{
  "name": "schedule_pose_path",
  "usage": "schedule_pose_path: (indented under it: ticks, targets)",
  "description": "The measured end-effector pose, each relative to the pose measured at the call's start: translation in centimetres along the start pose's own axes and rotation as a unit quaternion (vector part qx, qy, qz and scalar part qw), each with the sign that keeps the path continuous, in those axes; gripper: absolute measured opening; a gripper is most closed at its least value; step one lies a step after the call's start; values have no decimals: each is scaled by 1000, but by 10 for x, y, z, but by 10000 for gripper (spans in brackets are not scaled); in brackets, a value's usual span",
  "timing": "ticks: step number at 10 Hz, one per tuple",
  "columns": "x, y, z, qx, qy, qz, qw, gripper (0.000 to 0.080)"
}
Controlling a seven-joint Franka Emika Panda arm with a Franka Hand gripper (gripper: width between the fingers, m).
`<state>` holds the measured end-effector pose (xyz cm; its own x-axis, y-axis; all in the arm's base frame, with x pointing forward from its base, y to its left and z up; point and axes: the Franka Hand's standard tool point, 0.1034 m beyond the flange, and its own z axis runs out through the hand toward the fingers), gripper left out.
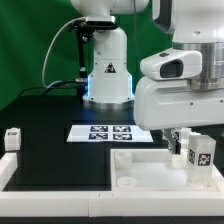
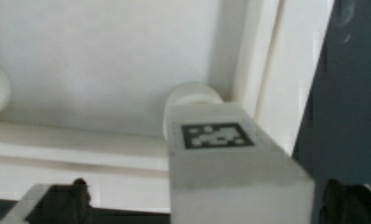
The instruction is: Assemble one leg
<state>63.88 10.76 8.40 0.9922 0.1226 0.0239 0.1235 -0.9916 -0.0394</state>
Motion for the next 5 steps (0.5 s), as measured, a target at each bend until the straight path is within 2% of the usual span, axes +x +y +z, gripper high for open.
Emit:
schedule_pose_path:
  ticks: [2,4,5]
  targets:
    - [0,0,0,0,3,4,1000,649]
    - [0,0,0,0,3,53,999,411]
    - [0,0,0,1,3,93,996,411]
